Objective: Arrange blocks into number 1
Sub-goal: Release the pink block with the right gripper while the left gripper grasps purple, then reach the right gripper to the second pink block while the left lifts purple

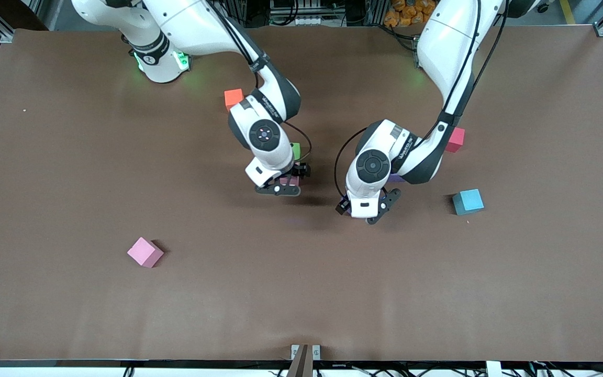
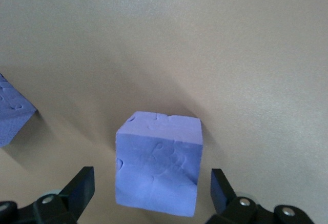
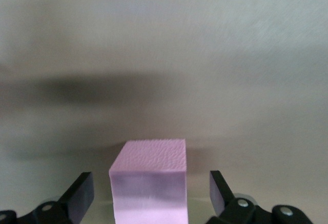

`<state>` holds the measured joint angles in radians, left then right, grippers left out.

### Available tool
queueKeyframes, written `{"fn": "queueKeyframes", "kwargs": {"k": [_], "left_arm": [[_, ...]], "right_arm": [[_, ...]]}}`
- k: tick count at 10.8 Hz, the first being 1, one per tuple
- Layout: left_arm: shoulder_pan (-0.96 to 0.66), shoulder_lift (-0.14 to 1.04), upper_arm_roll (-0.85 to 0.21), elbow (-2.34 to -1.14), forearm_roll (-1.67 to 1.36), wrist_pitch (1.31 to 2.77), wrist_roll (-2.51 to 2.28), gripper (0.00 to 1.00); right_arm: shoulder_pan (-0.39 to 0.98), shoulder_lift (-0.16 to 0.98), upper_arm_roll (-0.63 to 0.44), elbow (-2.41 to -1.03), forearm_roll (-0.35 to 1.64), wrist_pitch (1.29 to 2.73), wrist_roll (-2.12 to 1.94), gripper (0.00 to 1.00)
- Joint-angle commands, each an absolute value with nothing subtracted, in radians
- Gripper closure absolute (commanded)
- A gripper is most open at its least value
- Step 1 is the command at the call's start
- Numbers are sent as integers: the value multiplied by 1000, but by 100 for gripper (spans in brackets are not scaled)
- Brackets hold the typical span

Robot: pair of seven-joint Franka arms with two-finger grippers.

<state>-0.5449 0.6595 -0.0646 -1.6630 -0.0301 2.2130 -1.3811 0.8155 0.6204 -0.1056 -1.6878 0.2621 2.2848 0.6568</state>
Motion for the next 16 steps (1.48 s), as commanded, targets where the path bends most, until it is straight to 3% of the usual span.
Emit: {"fn": "queueKeyframes", "kwargs": {"k": [1, 4, 5, 6, 7, 8, 12, 14, 16], "left_arm": [[-548, 669, -64, -1667, -29, 2212, -1370, 0], [-545, 684, -63, -1666, -14, 2230, -1364, 0], [-545, 690, -64, -1666, -2, 2230, -1364, 10], [-546, 692, -64, -1666, -2, 2230, -1365, 55], [-546, 692, -64, -1667, -2, 2230, -1365, 94], [-548, 692, -64, -1670, 2, 2229, -1364, 100], [-590, 611, -84, -1672, 5, 2151, -1356, 100], [-594, 505, -164, -1675, 5, 2028, -1284, 100], [-595, 466, -297, -1698, 3, 2010, -1304, 100]], "right_arm": [[737, 514, -103, -1765, 272, 2276, 650, 0], [551, 459, -139, -1779, 268, 2264, 663, 0], [505, 460, -155, -1773, 270, 2266, 684, 0], [455, 466, -156, -1767, 271, 2266, 757, 0], [404, 471, -156, -1764, 273, 2266, 820, 0], [359, 492, -156, -1764, 278, 2272, 821, 0], [269, 575, -156, -1720, 281, 2278, 813, 0], [221, 629, -161, -1648, 281, 2270, 767, 0], [206, 658, -164, -1608, 278, 2266, 716, 0]]}}
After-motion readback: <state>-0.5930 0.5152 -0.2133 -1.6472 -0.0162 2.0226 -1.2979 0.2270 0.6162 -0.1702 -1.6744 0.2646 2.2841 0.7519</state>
